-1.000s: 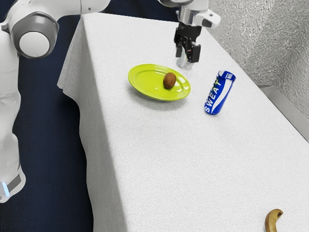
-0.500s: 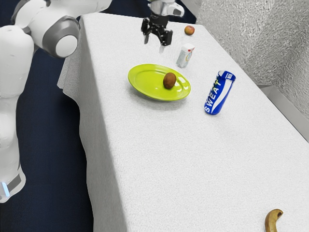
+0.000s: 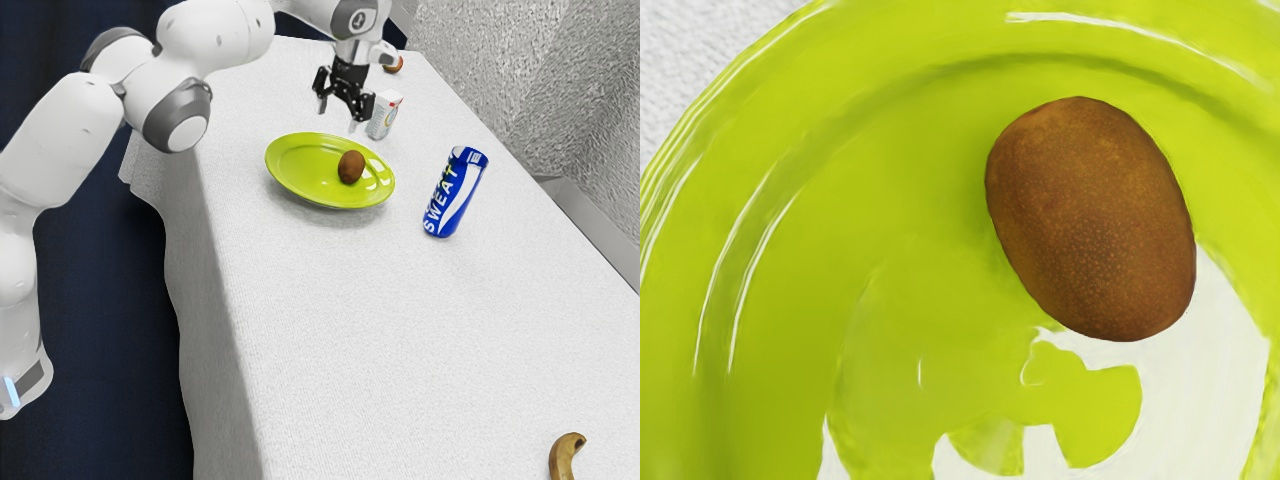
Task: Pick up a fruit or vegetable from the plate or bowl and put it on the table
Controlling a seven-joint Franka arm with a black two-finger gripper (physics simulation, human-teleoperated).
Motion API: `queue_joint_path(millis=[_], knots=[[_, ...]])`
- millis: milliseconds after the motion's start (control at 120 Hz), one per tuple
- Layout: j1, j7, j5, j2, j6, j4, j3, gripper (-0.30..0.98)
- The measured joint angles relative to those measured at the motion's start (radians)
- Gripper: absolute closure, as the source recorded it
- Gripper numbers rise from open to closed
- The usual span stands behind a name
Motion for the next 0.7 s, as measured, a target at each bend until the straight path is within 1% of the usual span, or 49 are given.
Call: queue_joint_path(millis=[50, 158, 225, 317, 467, 550, 700], knots=[[0.001, 0.0, -0.009, 0.028, -0.001, 0.041, -0.021, 0.0], [0.031, 0.0, -0.025, 0.144, -0.032, 0.218, -0.07, 0.0], [0.042, 0.0, -0.035, 0.194, -0.045, 0.27, -0.089, 0.0], [0.059, 0.0, -0.052, 0.24, -0.055, 0.298, -0.104, 0.0], [0.096, -0.008, -0.065, 0.274, -0.051, 0.33, -0.124, 0.0], [0.102, -0.023, -0.069, 0.292, -0.049, 0.353, -0.13, 0.0], [0.109, -0.049, -0.096, 0.312, -0.039, 0.366, -0.129, 0.0]])
